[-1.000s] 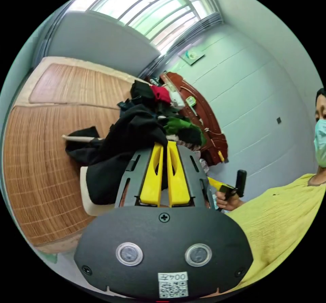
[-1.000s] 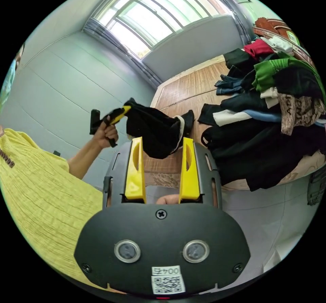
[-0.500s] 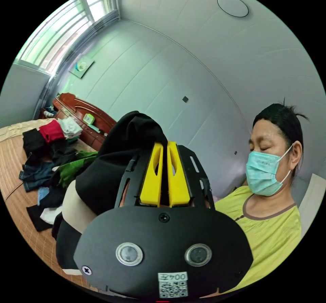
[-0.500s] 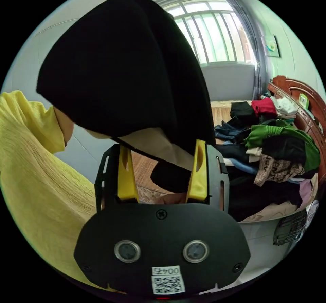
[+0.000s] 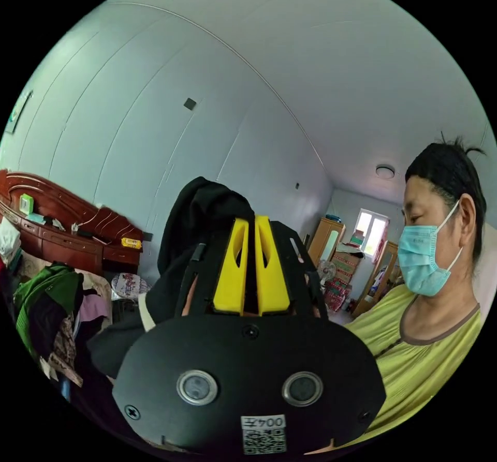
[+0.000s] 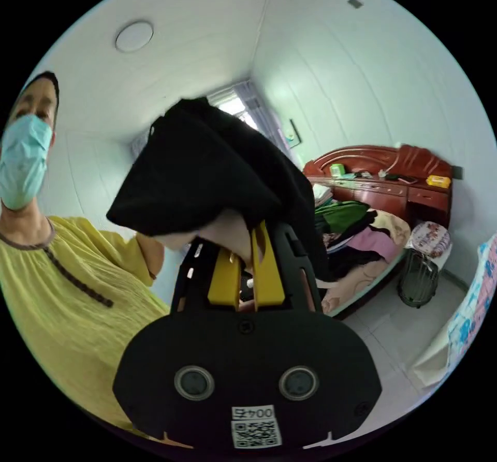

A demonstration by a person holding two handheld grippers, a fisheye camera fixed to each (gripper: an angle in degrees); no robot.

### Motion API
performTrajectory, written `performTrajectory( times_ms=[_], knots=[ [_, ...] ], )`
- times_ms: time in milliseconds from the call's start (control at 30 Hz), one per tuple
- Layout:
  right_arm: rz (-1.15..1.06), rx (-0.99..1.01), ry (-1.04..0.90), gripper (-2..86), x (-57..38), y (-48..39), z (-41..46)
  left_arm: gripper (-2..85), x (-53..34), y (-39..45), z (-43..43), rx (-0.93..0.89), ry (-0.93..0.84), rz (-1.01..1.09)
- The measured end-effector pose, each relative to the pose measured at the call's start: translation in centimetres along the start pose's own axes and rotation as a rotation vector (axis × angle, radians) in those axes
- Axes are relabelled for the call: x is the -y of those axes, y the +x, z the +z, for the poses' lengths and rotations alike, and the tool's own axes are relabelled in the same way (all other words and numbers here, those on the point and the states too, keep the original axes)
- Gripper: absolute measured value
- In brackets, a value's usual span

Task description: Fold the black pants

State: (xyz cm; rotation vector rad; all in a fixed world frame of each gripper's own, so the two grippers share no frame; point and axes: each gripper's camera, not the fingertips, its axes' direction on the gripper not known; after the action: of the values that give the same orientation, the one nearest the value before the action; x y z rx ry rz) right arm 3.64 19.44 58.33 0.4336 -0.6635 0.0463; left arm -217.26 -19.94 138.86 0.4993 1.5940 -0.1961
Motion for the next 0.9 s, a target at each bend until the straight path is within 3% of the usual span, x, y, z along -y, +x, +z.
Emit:
performTrajectory(
  times_ms=[200,400,700,900],
  knots=[
    [0.121,-0.184,0.33,0.9,2.3,-0.2,-22.8,3.1,-4.8,0.7,19.8,-0.166,-0.098,-0.031],
    [0.205,-0.472,0.527,1.6,4.1,-3.8,-36.7,3.2,-10.2,2.4,41.0,-0.351,-0.276,-0.062],
    [0.414,-0.727,0.78,2.7,6.5,-5.6,-47.3,3.6,-20.0,3.7,69.3,-0.579,-0.537,-0.058],
    [0.673,-0.895,0.833,3.2,9.9,-1.6,-50.5,4.9,-29.6,0.8,88.1,-0.577,-0.759,-0.032]
  ],
)
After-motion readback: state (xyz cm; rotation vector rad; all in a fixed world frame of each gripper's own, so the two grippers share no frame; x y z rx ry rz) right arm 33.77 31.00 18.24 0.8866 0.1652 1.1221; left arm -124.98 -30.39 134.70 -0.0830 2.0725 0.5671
